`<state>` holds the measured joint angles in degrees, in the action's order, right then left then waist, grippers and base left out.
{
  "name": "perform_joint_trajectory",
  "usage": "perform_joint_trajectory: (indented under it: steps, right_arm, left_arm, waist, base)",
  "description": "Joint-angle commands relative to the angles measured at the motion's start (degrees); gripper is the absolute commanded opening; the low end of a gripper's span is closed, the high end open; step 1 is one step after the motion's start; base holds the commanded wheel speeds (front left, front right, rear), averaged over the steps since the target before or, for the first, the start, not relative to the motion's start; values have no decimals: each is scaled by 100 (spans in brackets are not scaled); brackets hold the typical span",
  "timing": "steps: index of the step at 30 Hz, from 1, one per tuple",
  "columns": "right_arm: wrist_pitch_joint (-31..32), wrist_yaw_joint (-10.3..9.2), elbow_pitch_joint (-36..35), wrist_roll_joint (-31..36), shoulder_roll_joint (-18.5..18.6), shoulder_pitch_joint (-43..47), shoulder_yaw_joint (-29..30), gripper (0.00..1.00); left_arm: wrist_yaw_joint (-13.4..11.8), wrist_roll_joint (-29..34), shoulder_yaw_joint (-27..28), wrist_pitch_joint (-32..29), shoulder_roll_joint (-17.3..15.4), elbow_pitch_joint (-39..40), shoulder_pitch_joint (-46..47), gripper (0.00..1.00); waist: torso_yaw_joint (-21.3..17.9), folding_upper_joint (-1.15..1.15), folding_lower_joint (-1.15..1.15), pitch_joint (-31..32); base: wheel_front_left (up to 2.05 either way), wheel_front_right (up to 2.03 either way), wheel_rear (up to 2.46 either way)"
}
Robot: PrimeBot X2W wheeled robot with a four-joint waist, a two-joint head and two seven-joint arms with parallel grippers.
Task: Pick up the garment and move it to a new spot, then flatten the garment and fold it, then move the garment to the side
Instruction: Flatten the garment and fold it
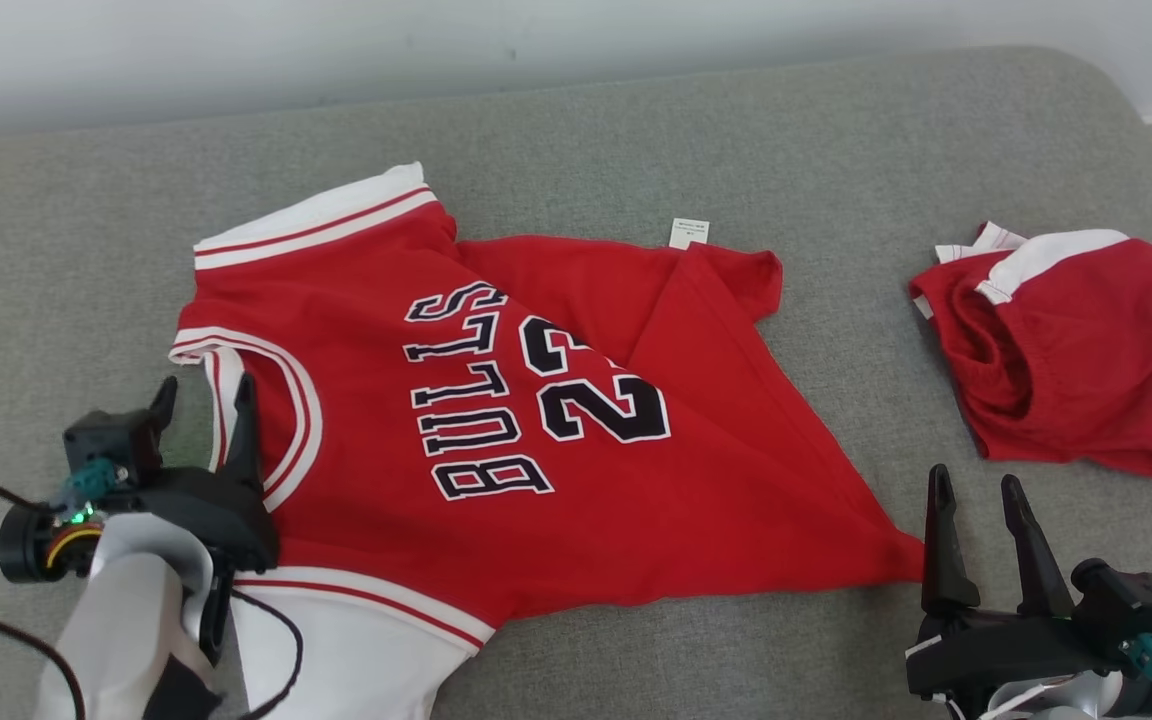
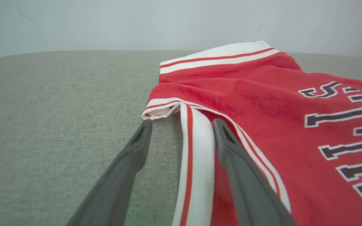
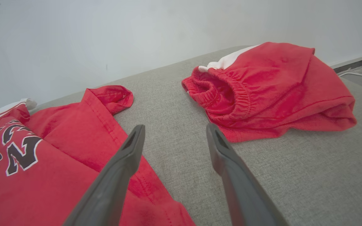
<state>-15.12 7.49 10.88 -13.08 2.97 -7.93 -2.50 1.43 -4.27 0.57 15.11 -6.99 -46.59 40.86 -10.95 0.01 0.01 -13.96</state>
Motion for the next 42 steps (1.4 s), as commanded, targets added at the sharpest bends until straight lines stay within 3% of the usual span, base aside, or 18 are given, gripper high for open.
perform_joint_trajectory:
  steps: [1, 9, 18, 19, 20, 21, 27, 35, 39, 40, 41, 42]
  right_arm:
    - [-1, 0, 9, -51, -8, -95, -40, 100]
    - [-1, 0, -27, -151, -8, -204, -71, 100]
    - [-1, 0, 44, -186, -9, -309, -164, 100]
    - [-1, 0, 48, -189, -7, -316, -167, 100]
    - [-1, 0, 48, -196, -7, -316, -172, 100]
    - [-1, 0, 45, -207, -7, -315, -172, 100]
    - [-1, 0, -7, -233, -7, -406, -170, 100]
    - [-1, 0, -47, -340, -8, -572, -259, 100]
    - [-1, 0, -14, -415, -8, -663, -344, 100]
    - [-1, 0, -2, -425, -7, -664, -346, 100]
    - [-1, 0, 8, -441, -6, -659, -348, 100]
    - [-1, 0, 13, -473, -6, -653, -341, 100]
  left_arm:
    - [-7, -56, 43, 3, -91, -330, 280, 100]
    - [-198, -138, 175, 3, -296, -954, 1049, 100]
    - [-266, 192, -189, -67, -514, -1865, 1658, 100]
    - [-273, 248, -243, -72, -518, -1933, 1686, 42]
    - [-261, 262, -284, -112, -515, -2011, 1721, 2]
    - [-260, 269, -328, -127, -517, -2075, 1763, 0]
    - [-334, 451, -543, -73, -699, -2137, 2037, 0]
    - [-563, 656, -698, 11, -1361, -1669, 2681, 0]
    - [-522, 719, -763, 10, -1636, -1582, 2858, 0]
    - [-526, 702, -762, 10, -1652, -1613, 2869, 36]
    - [-493, 640, -734, 10, -1655, -1662, 2858, 100]
    - [-483, 611, -720, 11, -1663, -1681, 2842, 100]
  waist:
    - [-110, -1, -1, -134]
    - [-219, -1, -1, -370]
    - [-291, -1, -1, -498]
    - [-293, -1, -1, -507]
    - [-296, -1, -1, -524]
    - [-296, -1, -1, -544]
    - [-293, -1, -1, -700]
    - [-438, -1, -1, -961]
    - [-550, -1, -1, -1025]
    - [-566, -1, -1, -1031]
    - [-576, -1, -1, -1035]
    - [-583, -1, -1, -1037]
  base:
    - [0, 0, 0]
    - [0, 0, 0]
    - [0, 0, 0]
    - [0, 0, 0]
    - [0, 0, 0]
    - [0, 0, 0]
    - [0, 0, 0]
    - [0, 0, 0]
    - [0, 0, 0]
    - [0, 0, 0]
    - [0, 0, 0]
    - [0, 0, 0]
